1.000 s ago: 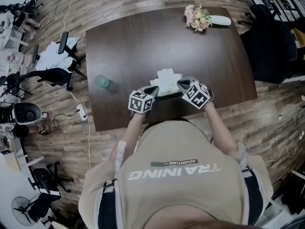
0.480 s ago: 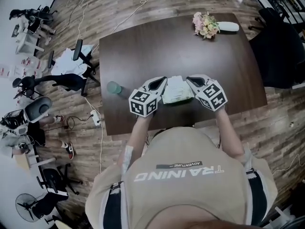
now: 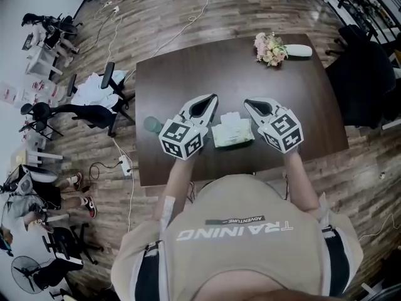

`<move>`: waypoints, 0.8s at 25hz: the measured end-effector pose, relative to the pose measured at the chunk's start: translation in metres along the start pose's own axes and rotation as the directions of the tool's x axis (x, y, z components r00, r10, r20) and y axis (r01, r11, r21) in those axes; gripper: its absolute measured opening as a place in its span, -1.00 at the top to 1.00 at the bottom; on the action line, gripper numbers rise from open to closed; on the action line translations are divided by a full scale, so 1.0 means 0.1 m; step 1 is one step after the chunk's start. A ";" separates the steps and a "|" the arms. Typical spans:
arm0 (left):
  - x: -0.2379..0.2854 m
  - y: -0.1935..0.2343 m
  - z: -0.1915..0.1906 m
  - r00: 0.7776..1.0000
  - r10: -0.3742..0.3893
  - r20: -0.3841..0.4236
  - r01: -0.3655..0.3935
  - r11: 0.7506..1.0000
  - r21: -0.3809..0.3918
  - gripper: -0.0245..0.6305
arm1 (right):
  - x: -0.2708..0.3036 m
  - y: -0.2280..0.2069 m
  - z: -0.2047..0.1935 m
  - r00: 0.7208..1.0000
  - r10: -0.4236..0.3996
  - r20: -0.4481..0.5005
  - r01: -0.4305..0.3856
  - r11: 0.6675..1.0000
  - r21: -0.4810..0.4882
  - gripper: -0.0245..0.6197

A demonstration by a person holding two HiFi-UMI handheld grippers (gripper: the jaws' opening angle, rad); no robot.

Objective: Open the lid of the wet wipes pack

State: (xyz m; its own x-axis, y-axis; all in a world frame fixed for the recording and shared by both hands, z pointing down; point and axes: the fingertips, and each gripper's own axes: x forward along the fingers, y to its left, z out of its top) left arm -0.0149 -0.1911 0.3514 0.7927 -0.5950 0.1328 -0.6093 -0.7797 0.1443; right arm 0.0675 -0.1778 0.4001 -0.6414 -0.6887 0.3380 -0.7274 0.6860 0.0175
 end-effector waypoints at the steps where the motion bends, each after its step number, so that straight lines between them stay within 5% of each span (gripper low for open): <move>1: -0.02 -0.01 0.07 1.000 -0.001 0.012 0.000 1.000 0.013 0.90 | -0.03 -0.02 0.07 1.000 -0.013 0.017 0.013 1.000 -0.003 0.88; 11: -0.23 0.07 0.60 0.988 0.062 0.139 -0.076 0.992 0.096 0.90 | -0.24 -0.16 0.58 0.973 -0.133 0.189 0.148 0.987 -0.069 0.88; 20: -0.20 0.20 0.56 0.988 0.095 0.123 -0.110 0.986 0.123 0.90 | -0.17 -0.24 0.57 0.973 -0.143 0.184 0.159 0.984 -0.077 0.88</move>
State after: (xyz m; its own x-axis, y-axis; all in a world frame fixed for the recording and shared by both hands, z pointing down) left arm -0.0416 -0.2054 0.2970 0.7272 -0.6860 0.0242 -0.6863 -0.7273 0.0067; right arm 0.0818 -0.1960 0.3403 -0.5645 -0.8110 0.1535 -0.7993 0.5835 0.1435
